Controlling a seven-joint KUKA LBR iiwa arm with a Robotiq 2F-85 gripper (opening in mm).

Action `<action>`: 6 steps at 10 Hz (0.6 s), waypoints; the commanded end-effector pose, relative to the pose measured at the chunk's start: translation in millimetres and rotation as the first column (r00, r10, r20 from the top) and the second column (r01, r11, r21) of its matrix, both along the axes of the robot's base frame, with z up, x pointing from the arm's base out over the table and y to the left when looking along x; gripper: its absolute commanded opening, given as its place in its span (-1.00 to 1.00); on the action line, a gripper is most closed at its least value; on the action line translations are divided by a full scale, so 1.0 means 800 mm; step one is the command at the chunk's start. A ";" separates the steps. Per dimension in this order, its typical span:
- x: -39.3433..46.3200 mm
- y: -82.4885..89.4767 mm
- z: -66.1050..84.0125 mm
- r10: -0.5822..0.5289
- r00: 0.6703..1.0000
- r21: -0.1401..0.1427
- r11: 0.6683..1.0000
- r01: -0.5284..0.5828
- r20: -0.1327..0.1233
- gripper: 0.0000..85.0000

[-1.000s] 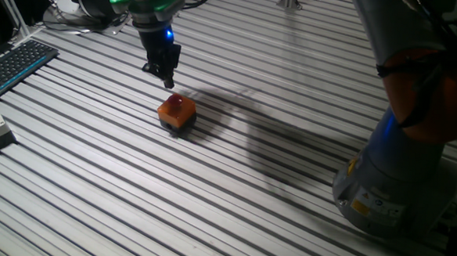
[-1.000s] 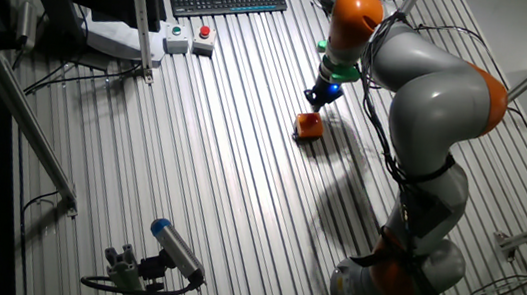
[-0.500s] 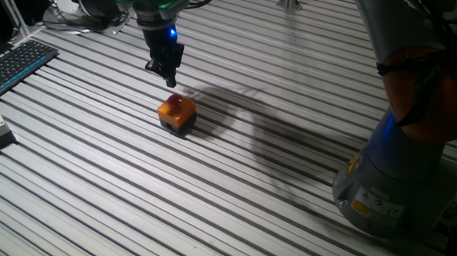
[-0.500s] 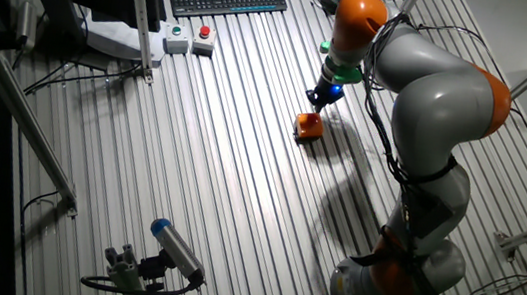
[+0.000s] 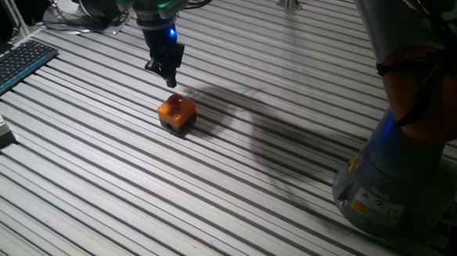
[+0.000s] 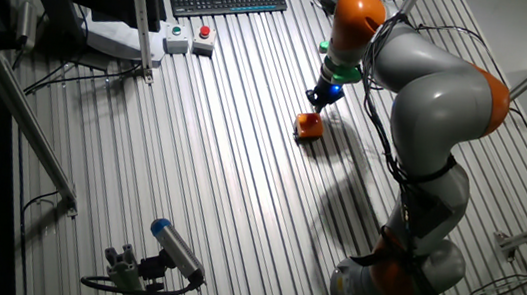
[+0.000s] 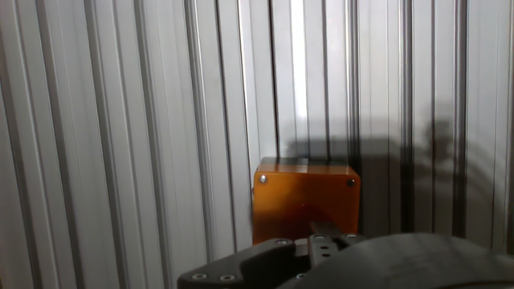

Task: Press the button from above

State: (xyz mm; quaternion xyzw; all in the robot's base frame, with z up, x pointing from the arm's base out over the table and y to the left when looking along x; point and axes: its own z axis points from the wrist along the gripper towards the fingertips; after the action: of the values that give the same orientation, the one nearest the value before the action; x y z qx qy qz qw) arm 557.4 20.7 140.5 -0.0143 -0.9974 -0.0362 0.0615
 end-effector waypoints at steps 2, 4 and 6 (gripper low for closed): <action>0.000 0.000 -0.001 -0.006 1.000 0.003 1.000 0.006 -0.008 -1.00; -0.002 0.000 0.001 -0.007 1.000 -0.005 1.000 0.007 -0.013 -1.00; -0.003 -0.001 0.001 -0.008 1.000 -0.006 1.000 0.008 -0.014 -1.00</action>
State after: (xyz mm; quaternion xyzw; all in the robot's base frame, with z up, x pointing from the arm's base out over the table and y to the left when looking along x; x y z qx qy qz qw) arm 555.0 20.3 141.1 -0.0188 -0.9969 -0.0333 0.0684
